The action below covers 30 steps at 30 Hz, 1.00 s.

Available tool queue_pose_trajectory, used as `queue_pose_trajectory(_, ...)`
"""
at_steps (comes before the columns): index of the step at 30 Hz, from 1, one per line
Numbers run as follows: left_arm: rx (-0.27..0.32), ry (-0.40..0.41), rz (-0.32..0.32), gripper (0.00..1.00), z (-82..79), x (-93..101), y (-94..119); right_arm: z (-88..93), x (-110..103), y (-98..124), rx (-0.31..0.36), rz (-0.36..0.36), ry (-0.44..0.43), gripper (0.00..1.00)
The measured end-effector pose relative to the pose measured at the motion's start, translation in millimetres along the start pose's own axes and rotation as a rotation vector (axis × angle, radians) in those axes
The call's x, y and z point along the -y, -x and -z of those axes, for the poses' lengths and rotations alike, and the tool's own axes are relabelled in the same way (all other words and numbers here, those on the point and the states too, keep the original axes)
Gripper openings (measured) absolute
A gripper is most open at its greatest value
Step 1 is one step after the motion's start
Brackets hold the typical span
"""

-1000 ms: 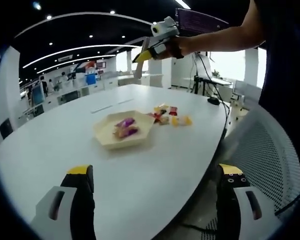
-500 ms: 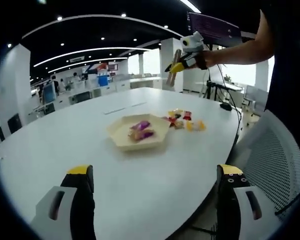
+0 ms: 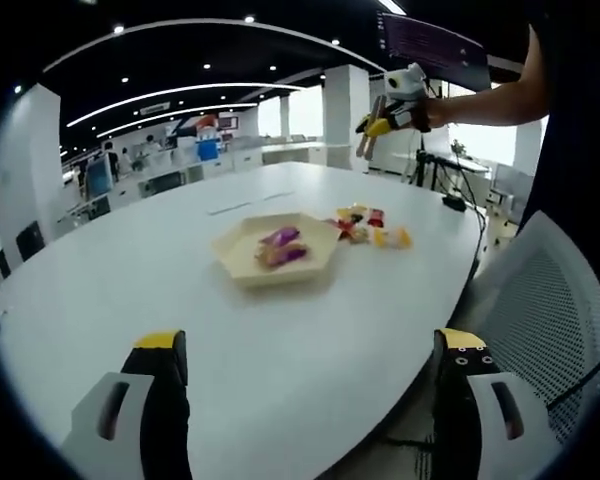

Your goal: Place the target food into the container with the food tongs after gripping and lifting it, then release it inside without dropping or visibly crushing the food.

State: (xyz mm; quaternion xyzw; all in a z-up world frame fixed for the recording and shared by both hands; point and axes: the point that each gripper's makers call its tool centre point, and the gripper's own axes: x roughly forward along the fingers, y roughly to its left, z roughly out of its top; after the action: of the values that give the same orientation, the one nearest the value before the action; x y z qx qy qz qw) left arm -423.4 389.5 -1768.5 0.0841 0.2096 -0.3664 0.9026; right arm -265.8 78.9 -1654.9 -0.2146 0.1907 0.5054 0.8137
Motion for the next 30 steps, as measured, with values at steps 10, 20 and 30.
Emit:
queue_pose_trajectory(10,0.006,0.018,0.002,0.99,0.9,-1.4,-1,21.8,4,23,-0.008,-0.005,0.047,0.19)
queue_pose_trajectory(20,-0.002,0.013,0.000,0.99,2.3,-1.2,-1,33.4,11,26,-0.004,0.000,0.023,0.19)
queue_pose_trajectory(30,-0.005,0.015,-0.005,0.99,3.0,-1.6,0,53.1,14,18,-0.010,-0.001,0.011,0.19)
